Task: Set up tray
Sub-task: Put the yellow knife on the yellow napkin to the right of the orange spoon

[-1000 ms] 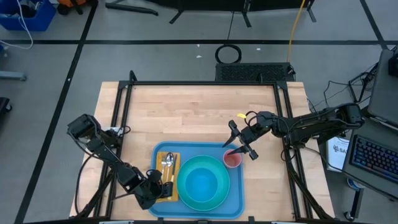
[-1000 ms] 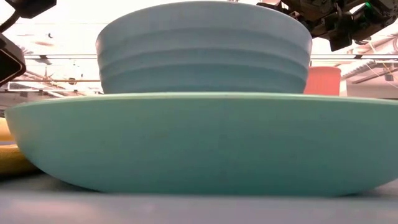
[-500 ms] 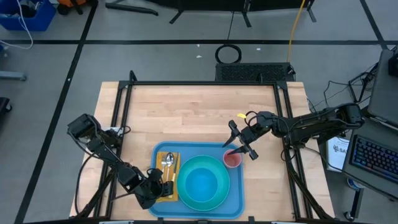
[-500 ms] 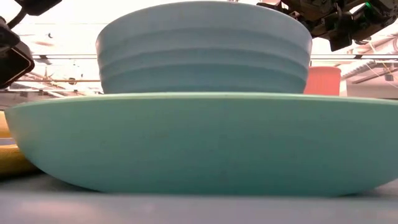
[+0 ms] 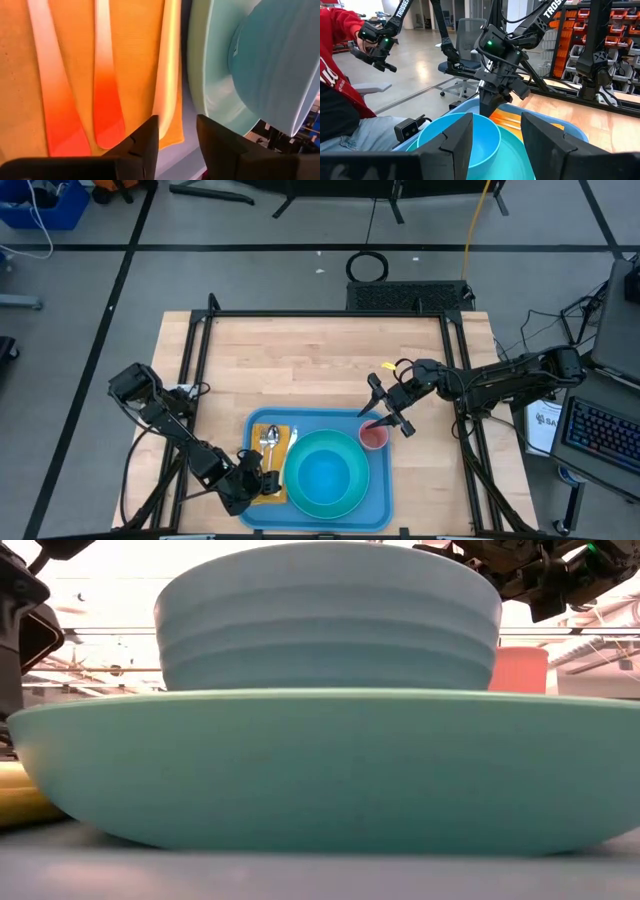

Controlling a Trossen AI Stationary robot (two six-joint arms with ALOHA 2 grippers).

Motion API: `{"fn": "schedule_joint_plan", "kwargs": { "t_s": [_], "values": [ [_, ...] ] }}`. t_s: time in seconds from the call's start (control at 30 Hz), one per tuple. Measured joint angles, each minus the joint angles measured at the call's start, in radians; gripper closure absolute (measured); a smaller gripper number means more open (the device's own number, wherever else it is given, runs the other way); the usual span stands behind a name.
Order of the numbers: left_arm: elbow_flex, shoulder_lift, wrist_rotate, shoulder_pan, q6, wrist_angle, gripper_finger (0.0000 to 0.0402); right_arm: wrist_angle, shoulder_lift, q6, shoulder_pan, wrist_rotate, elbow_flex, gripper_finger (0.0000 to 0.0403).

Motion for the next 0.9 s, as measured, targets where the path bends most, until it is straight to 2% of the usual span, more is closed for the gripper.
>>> {"fn": "schedule_joint_plan", "kwargs": {
  "t_s": [0.23,0.47,0.67,0.77,0.9],
  "values": [
    [0.000,0.000,0.050,0.017,0.042,-0.009,0.0293,0.000,0.000,0.000,0.000,0.000,0.000,0.0248],
    [0.000,-0.002,-0.006,0.002,0.110,0.003,0.0324,0.000,0.000,0.000,0.000,0.000,0.000,0.0248],
    [0.000,-0.002,-0.153,-0.043,0.148,-0.003,0.0352,0.000,0.000,0.000,0.000,0.000,0.000,0.0248],
    [0.000,-0.003,-0.190,-0.056,0.171,0.000,0.0368,0.000,0.000,0.000,0.000,0.000,0.000,0.0248],
    [0.000,-0.003,-0.295,-0.064,0.309,-0.003,0.0395,0.000,0.000,0.000,0.000,0.000,0.000,0.0248]
  ]
}}
